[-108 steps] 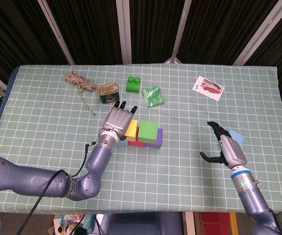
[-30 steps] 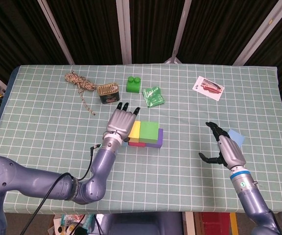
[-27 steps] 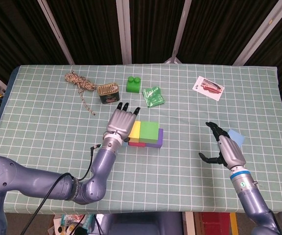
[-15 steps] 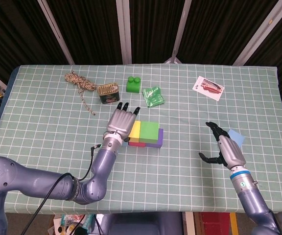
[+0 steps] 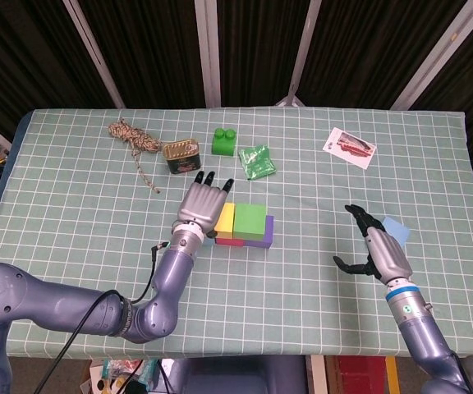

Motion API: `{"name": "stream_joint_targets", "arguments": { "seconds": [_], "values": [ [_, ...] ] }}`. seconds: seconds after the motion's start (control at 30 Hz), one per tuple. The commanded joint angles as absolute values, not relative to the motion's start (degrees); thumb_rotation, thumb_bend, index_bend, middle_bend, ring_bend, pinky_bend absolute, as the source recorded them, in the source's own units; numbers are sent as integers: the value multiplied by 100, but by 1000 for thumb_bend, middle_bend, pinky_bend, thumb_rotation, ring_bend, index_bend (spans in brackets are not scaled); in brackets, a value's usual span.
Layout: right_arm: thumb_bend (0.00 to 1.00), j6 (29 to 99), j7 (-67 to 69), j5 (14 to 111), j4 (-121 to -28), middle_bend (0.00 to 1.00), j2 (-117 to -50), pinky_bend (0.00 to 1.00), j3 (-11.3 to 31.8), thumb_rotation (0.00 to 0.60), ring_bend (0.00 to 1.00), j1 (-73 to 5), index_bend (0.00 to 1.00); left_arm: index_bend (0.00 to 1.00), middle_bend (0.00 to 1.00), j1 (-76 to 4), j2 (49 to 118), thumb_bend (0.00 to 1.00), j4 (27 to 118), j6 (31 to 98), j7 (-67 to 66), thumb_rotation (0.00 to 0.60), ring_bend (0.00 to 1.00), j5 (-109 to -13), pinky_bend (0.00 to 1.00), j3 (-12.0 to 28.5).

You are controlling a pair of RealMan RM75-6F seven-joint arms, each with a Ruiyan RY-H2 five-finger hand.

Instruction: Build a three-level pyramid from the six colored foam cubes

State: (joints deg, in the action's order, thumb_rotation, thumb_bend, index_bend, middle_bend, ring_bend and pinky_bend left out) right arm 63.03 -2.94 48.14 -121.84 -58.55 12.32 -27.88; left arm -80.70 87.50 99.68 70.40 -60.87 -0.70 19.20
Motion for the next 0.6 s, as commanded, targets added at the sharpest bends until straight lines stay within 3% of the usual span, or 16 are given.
{"name": "stream_joint_targets", "arguments": {
  "seconds": [0.03,0.6],
  "values": [
    [313,6306,-295,4811,-12183,0,-5855,0,1233,600,0,-2788,0,47,346,-8060,8744,241,9974,7054,-6090,600,33,-80,47,1925],
    [313,6318,-336,4787,-12157,0,-5887,0,1218,600,0,-2801,0,21,214,-7933,8602,192,10083,7036,-6053,600,31,-119,45,1941]
  ]
}}
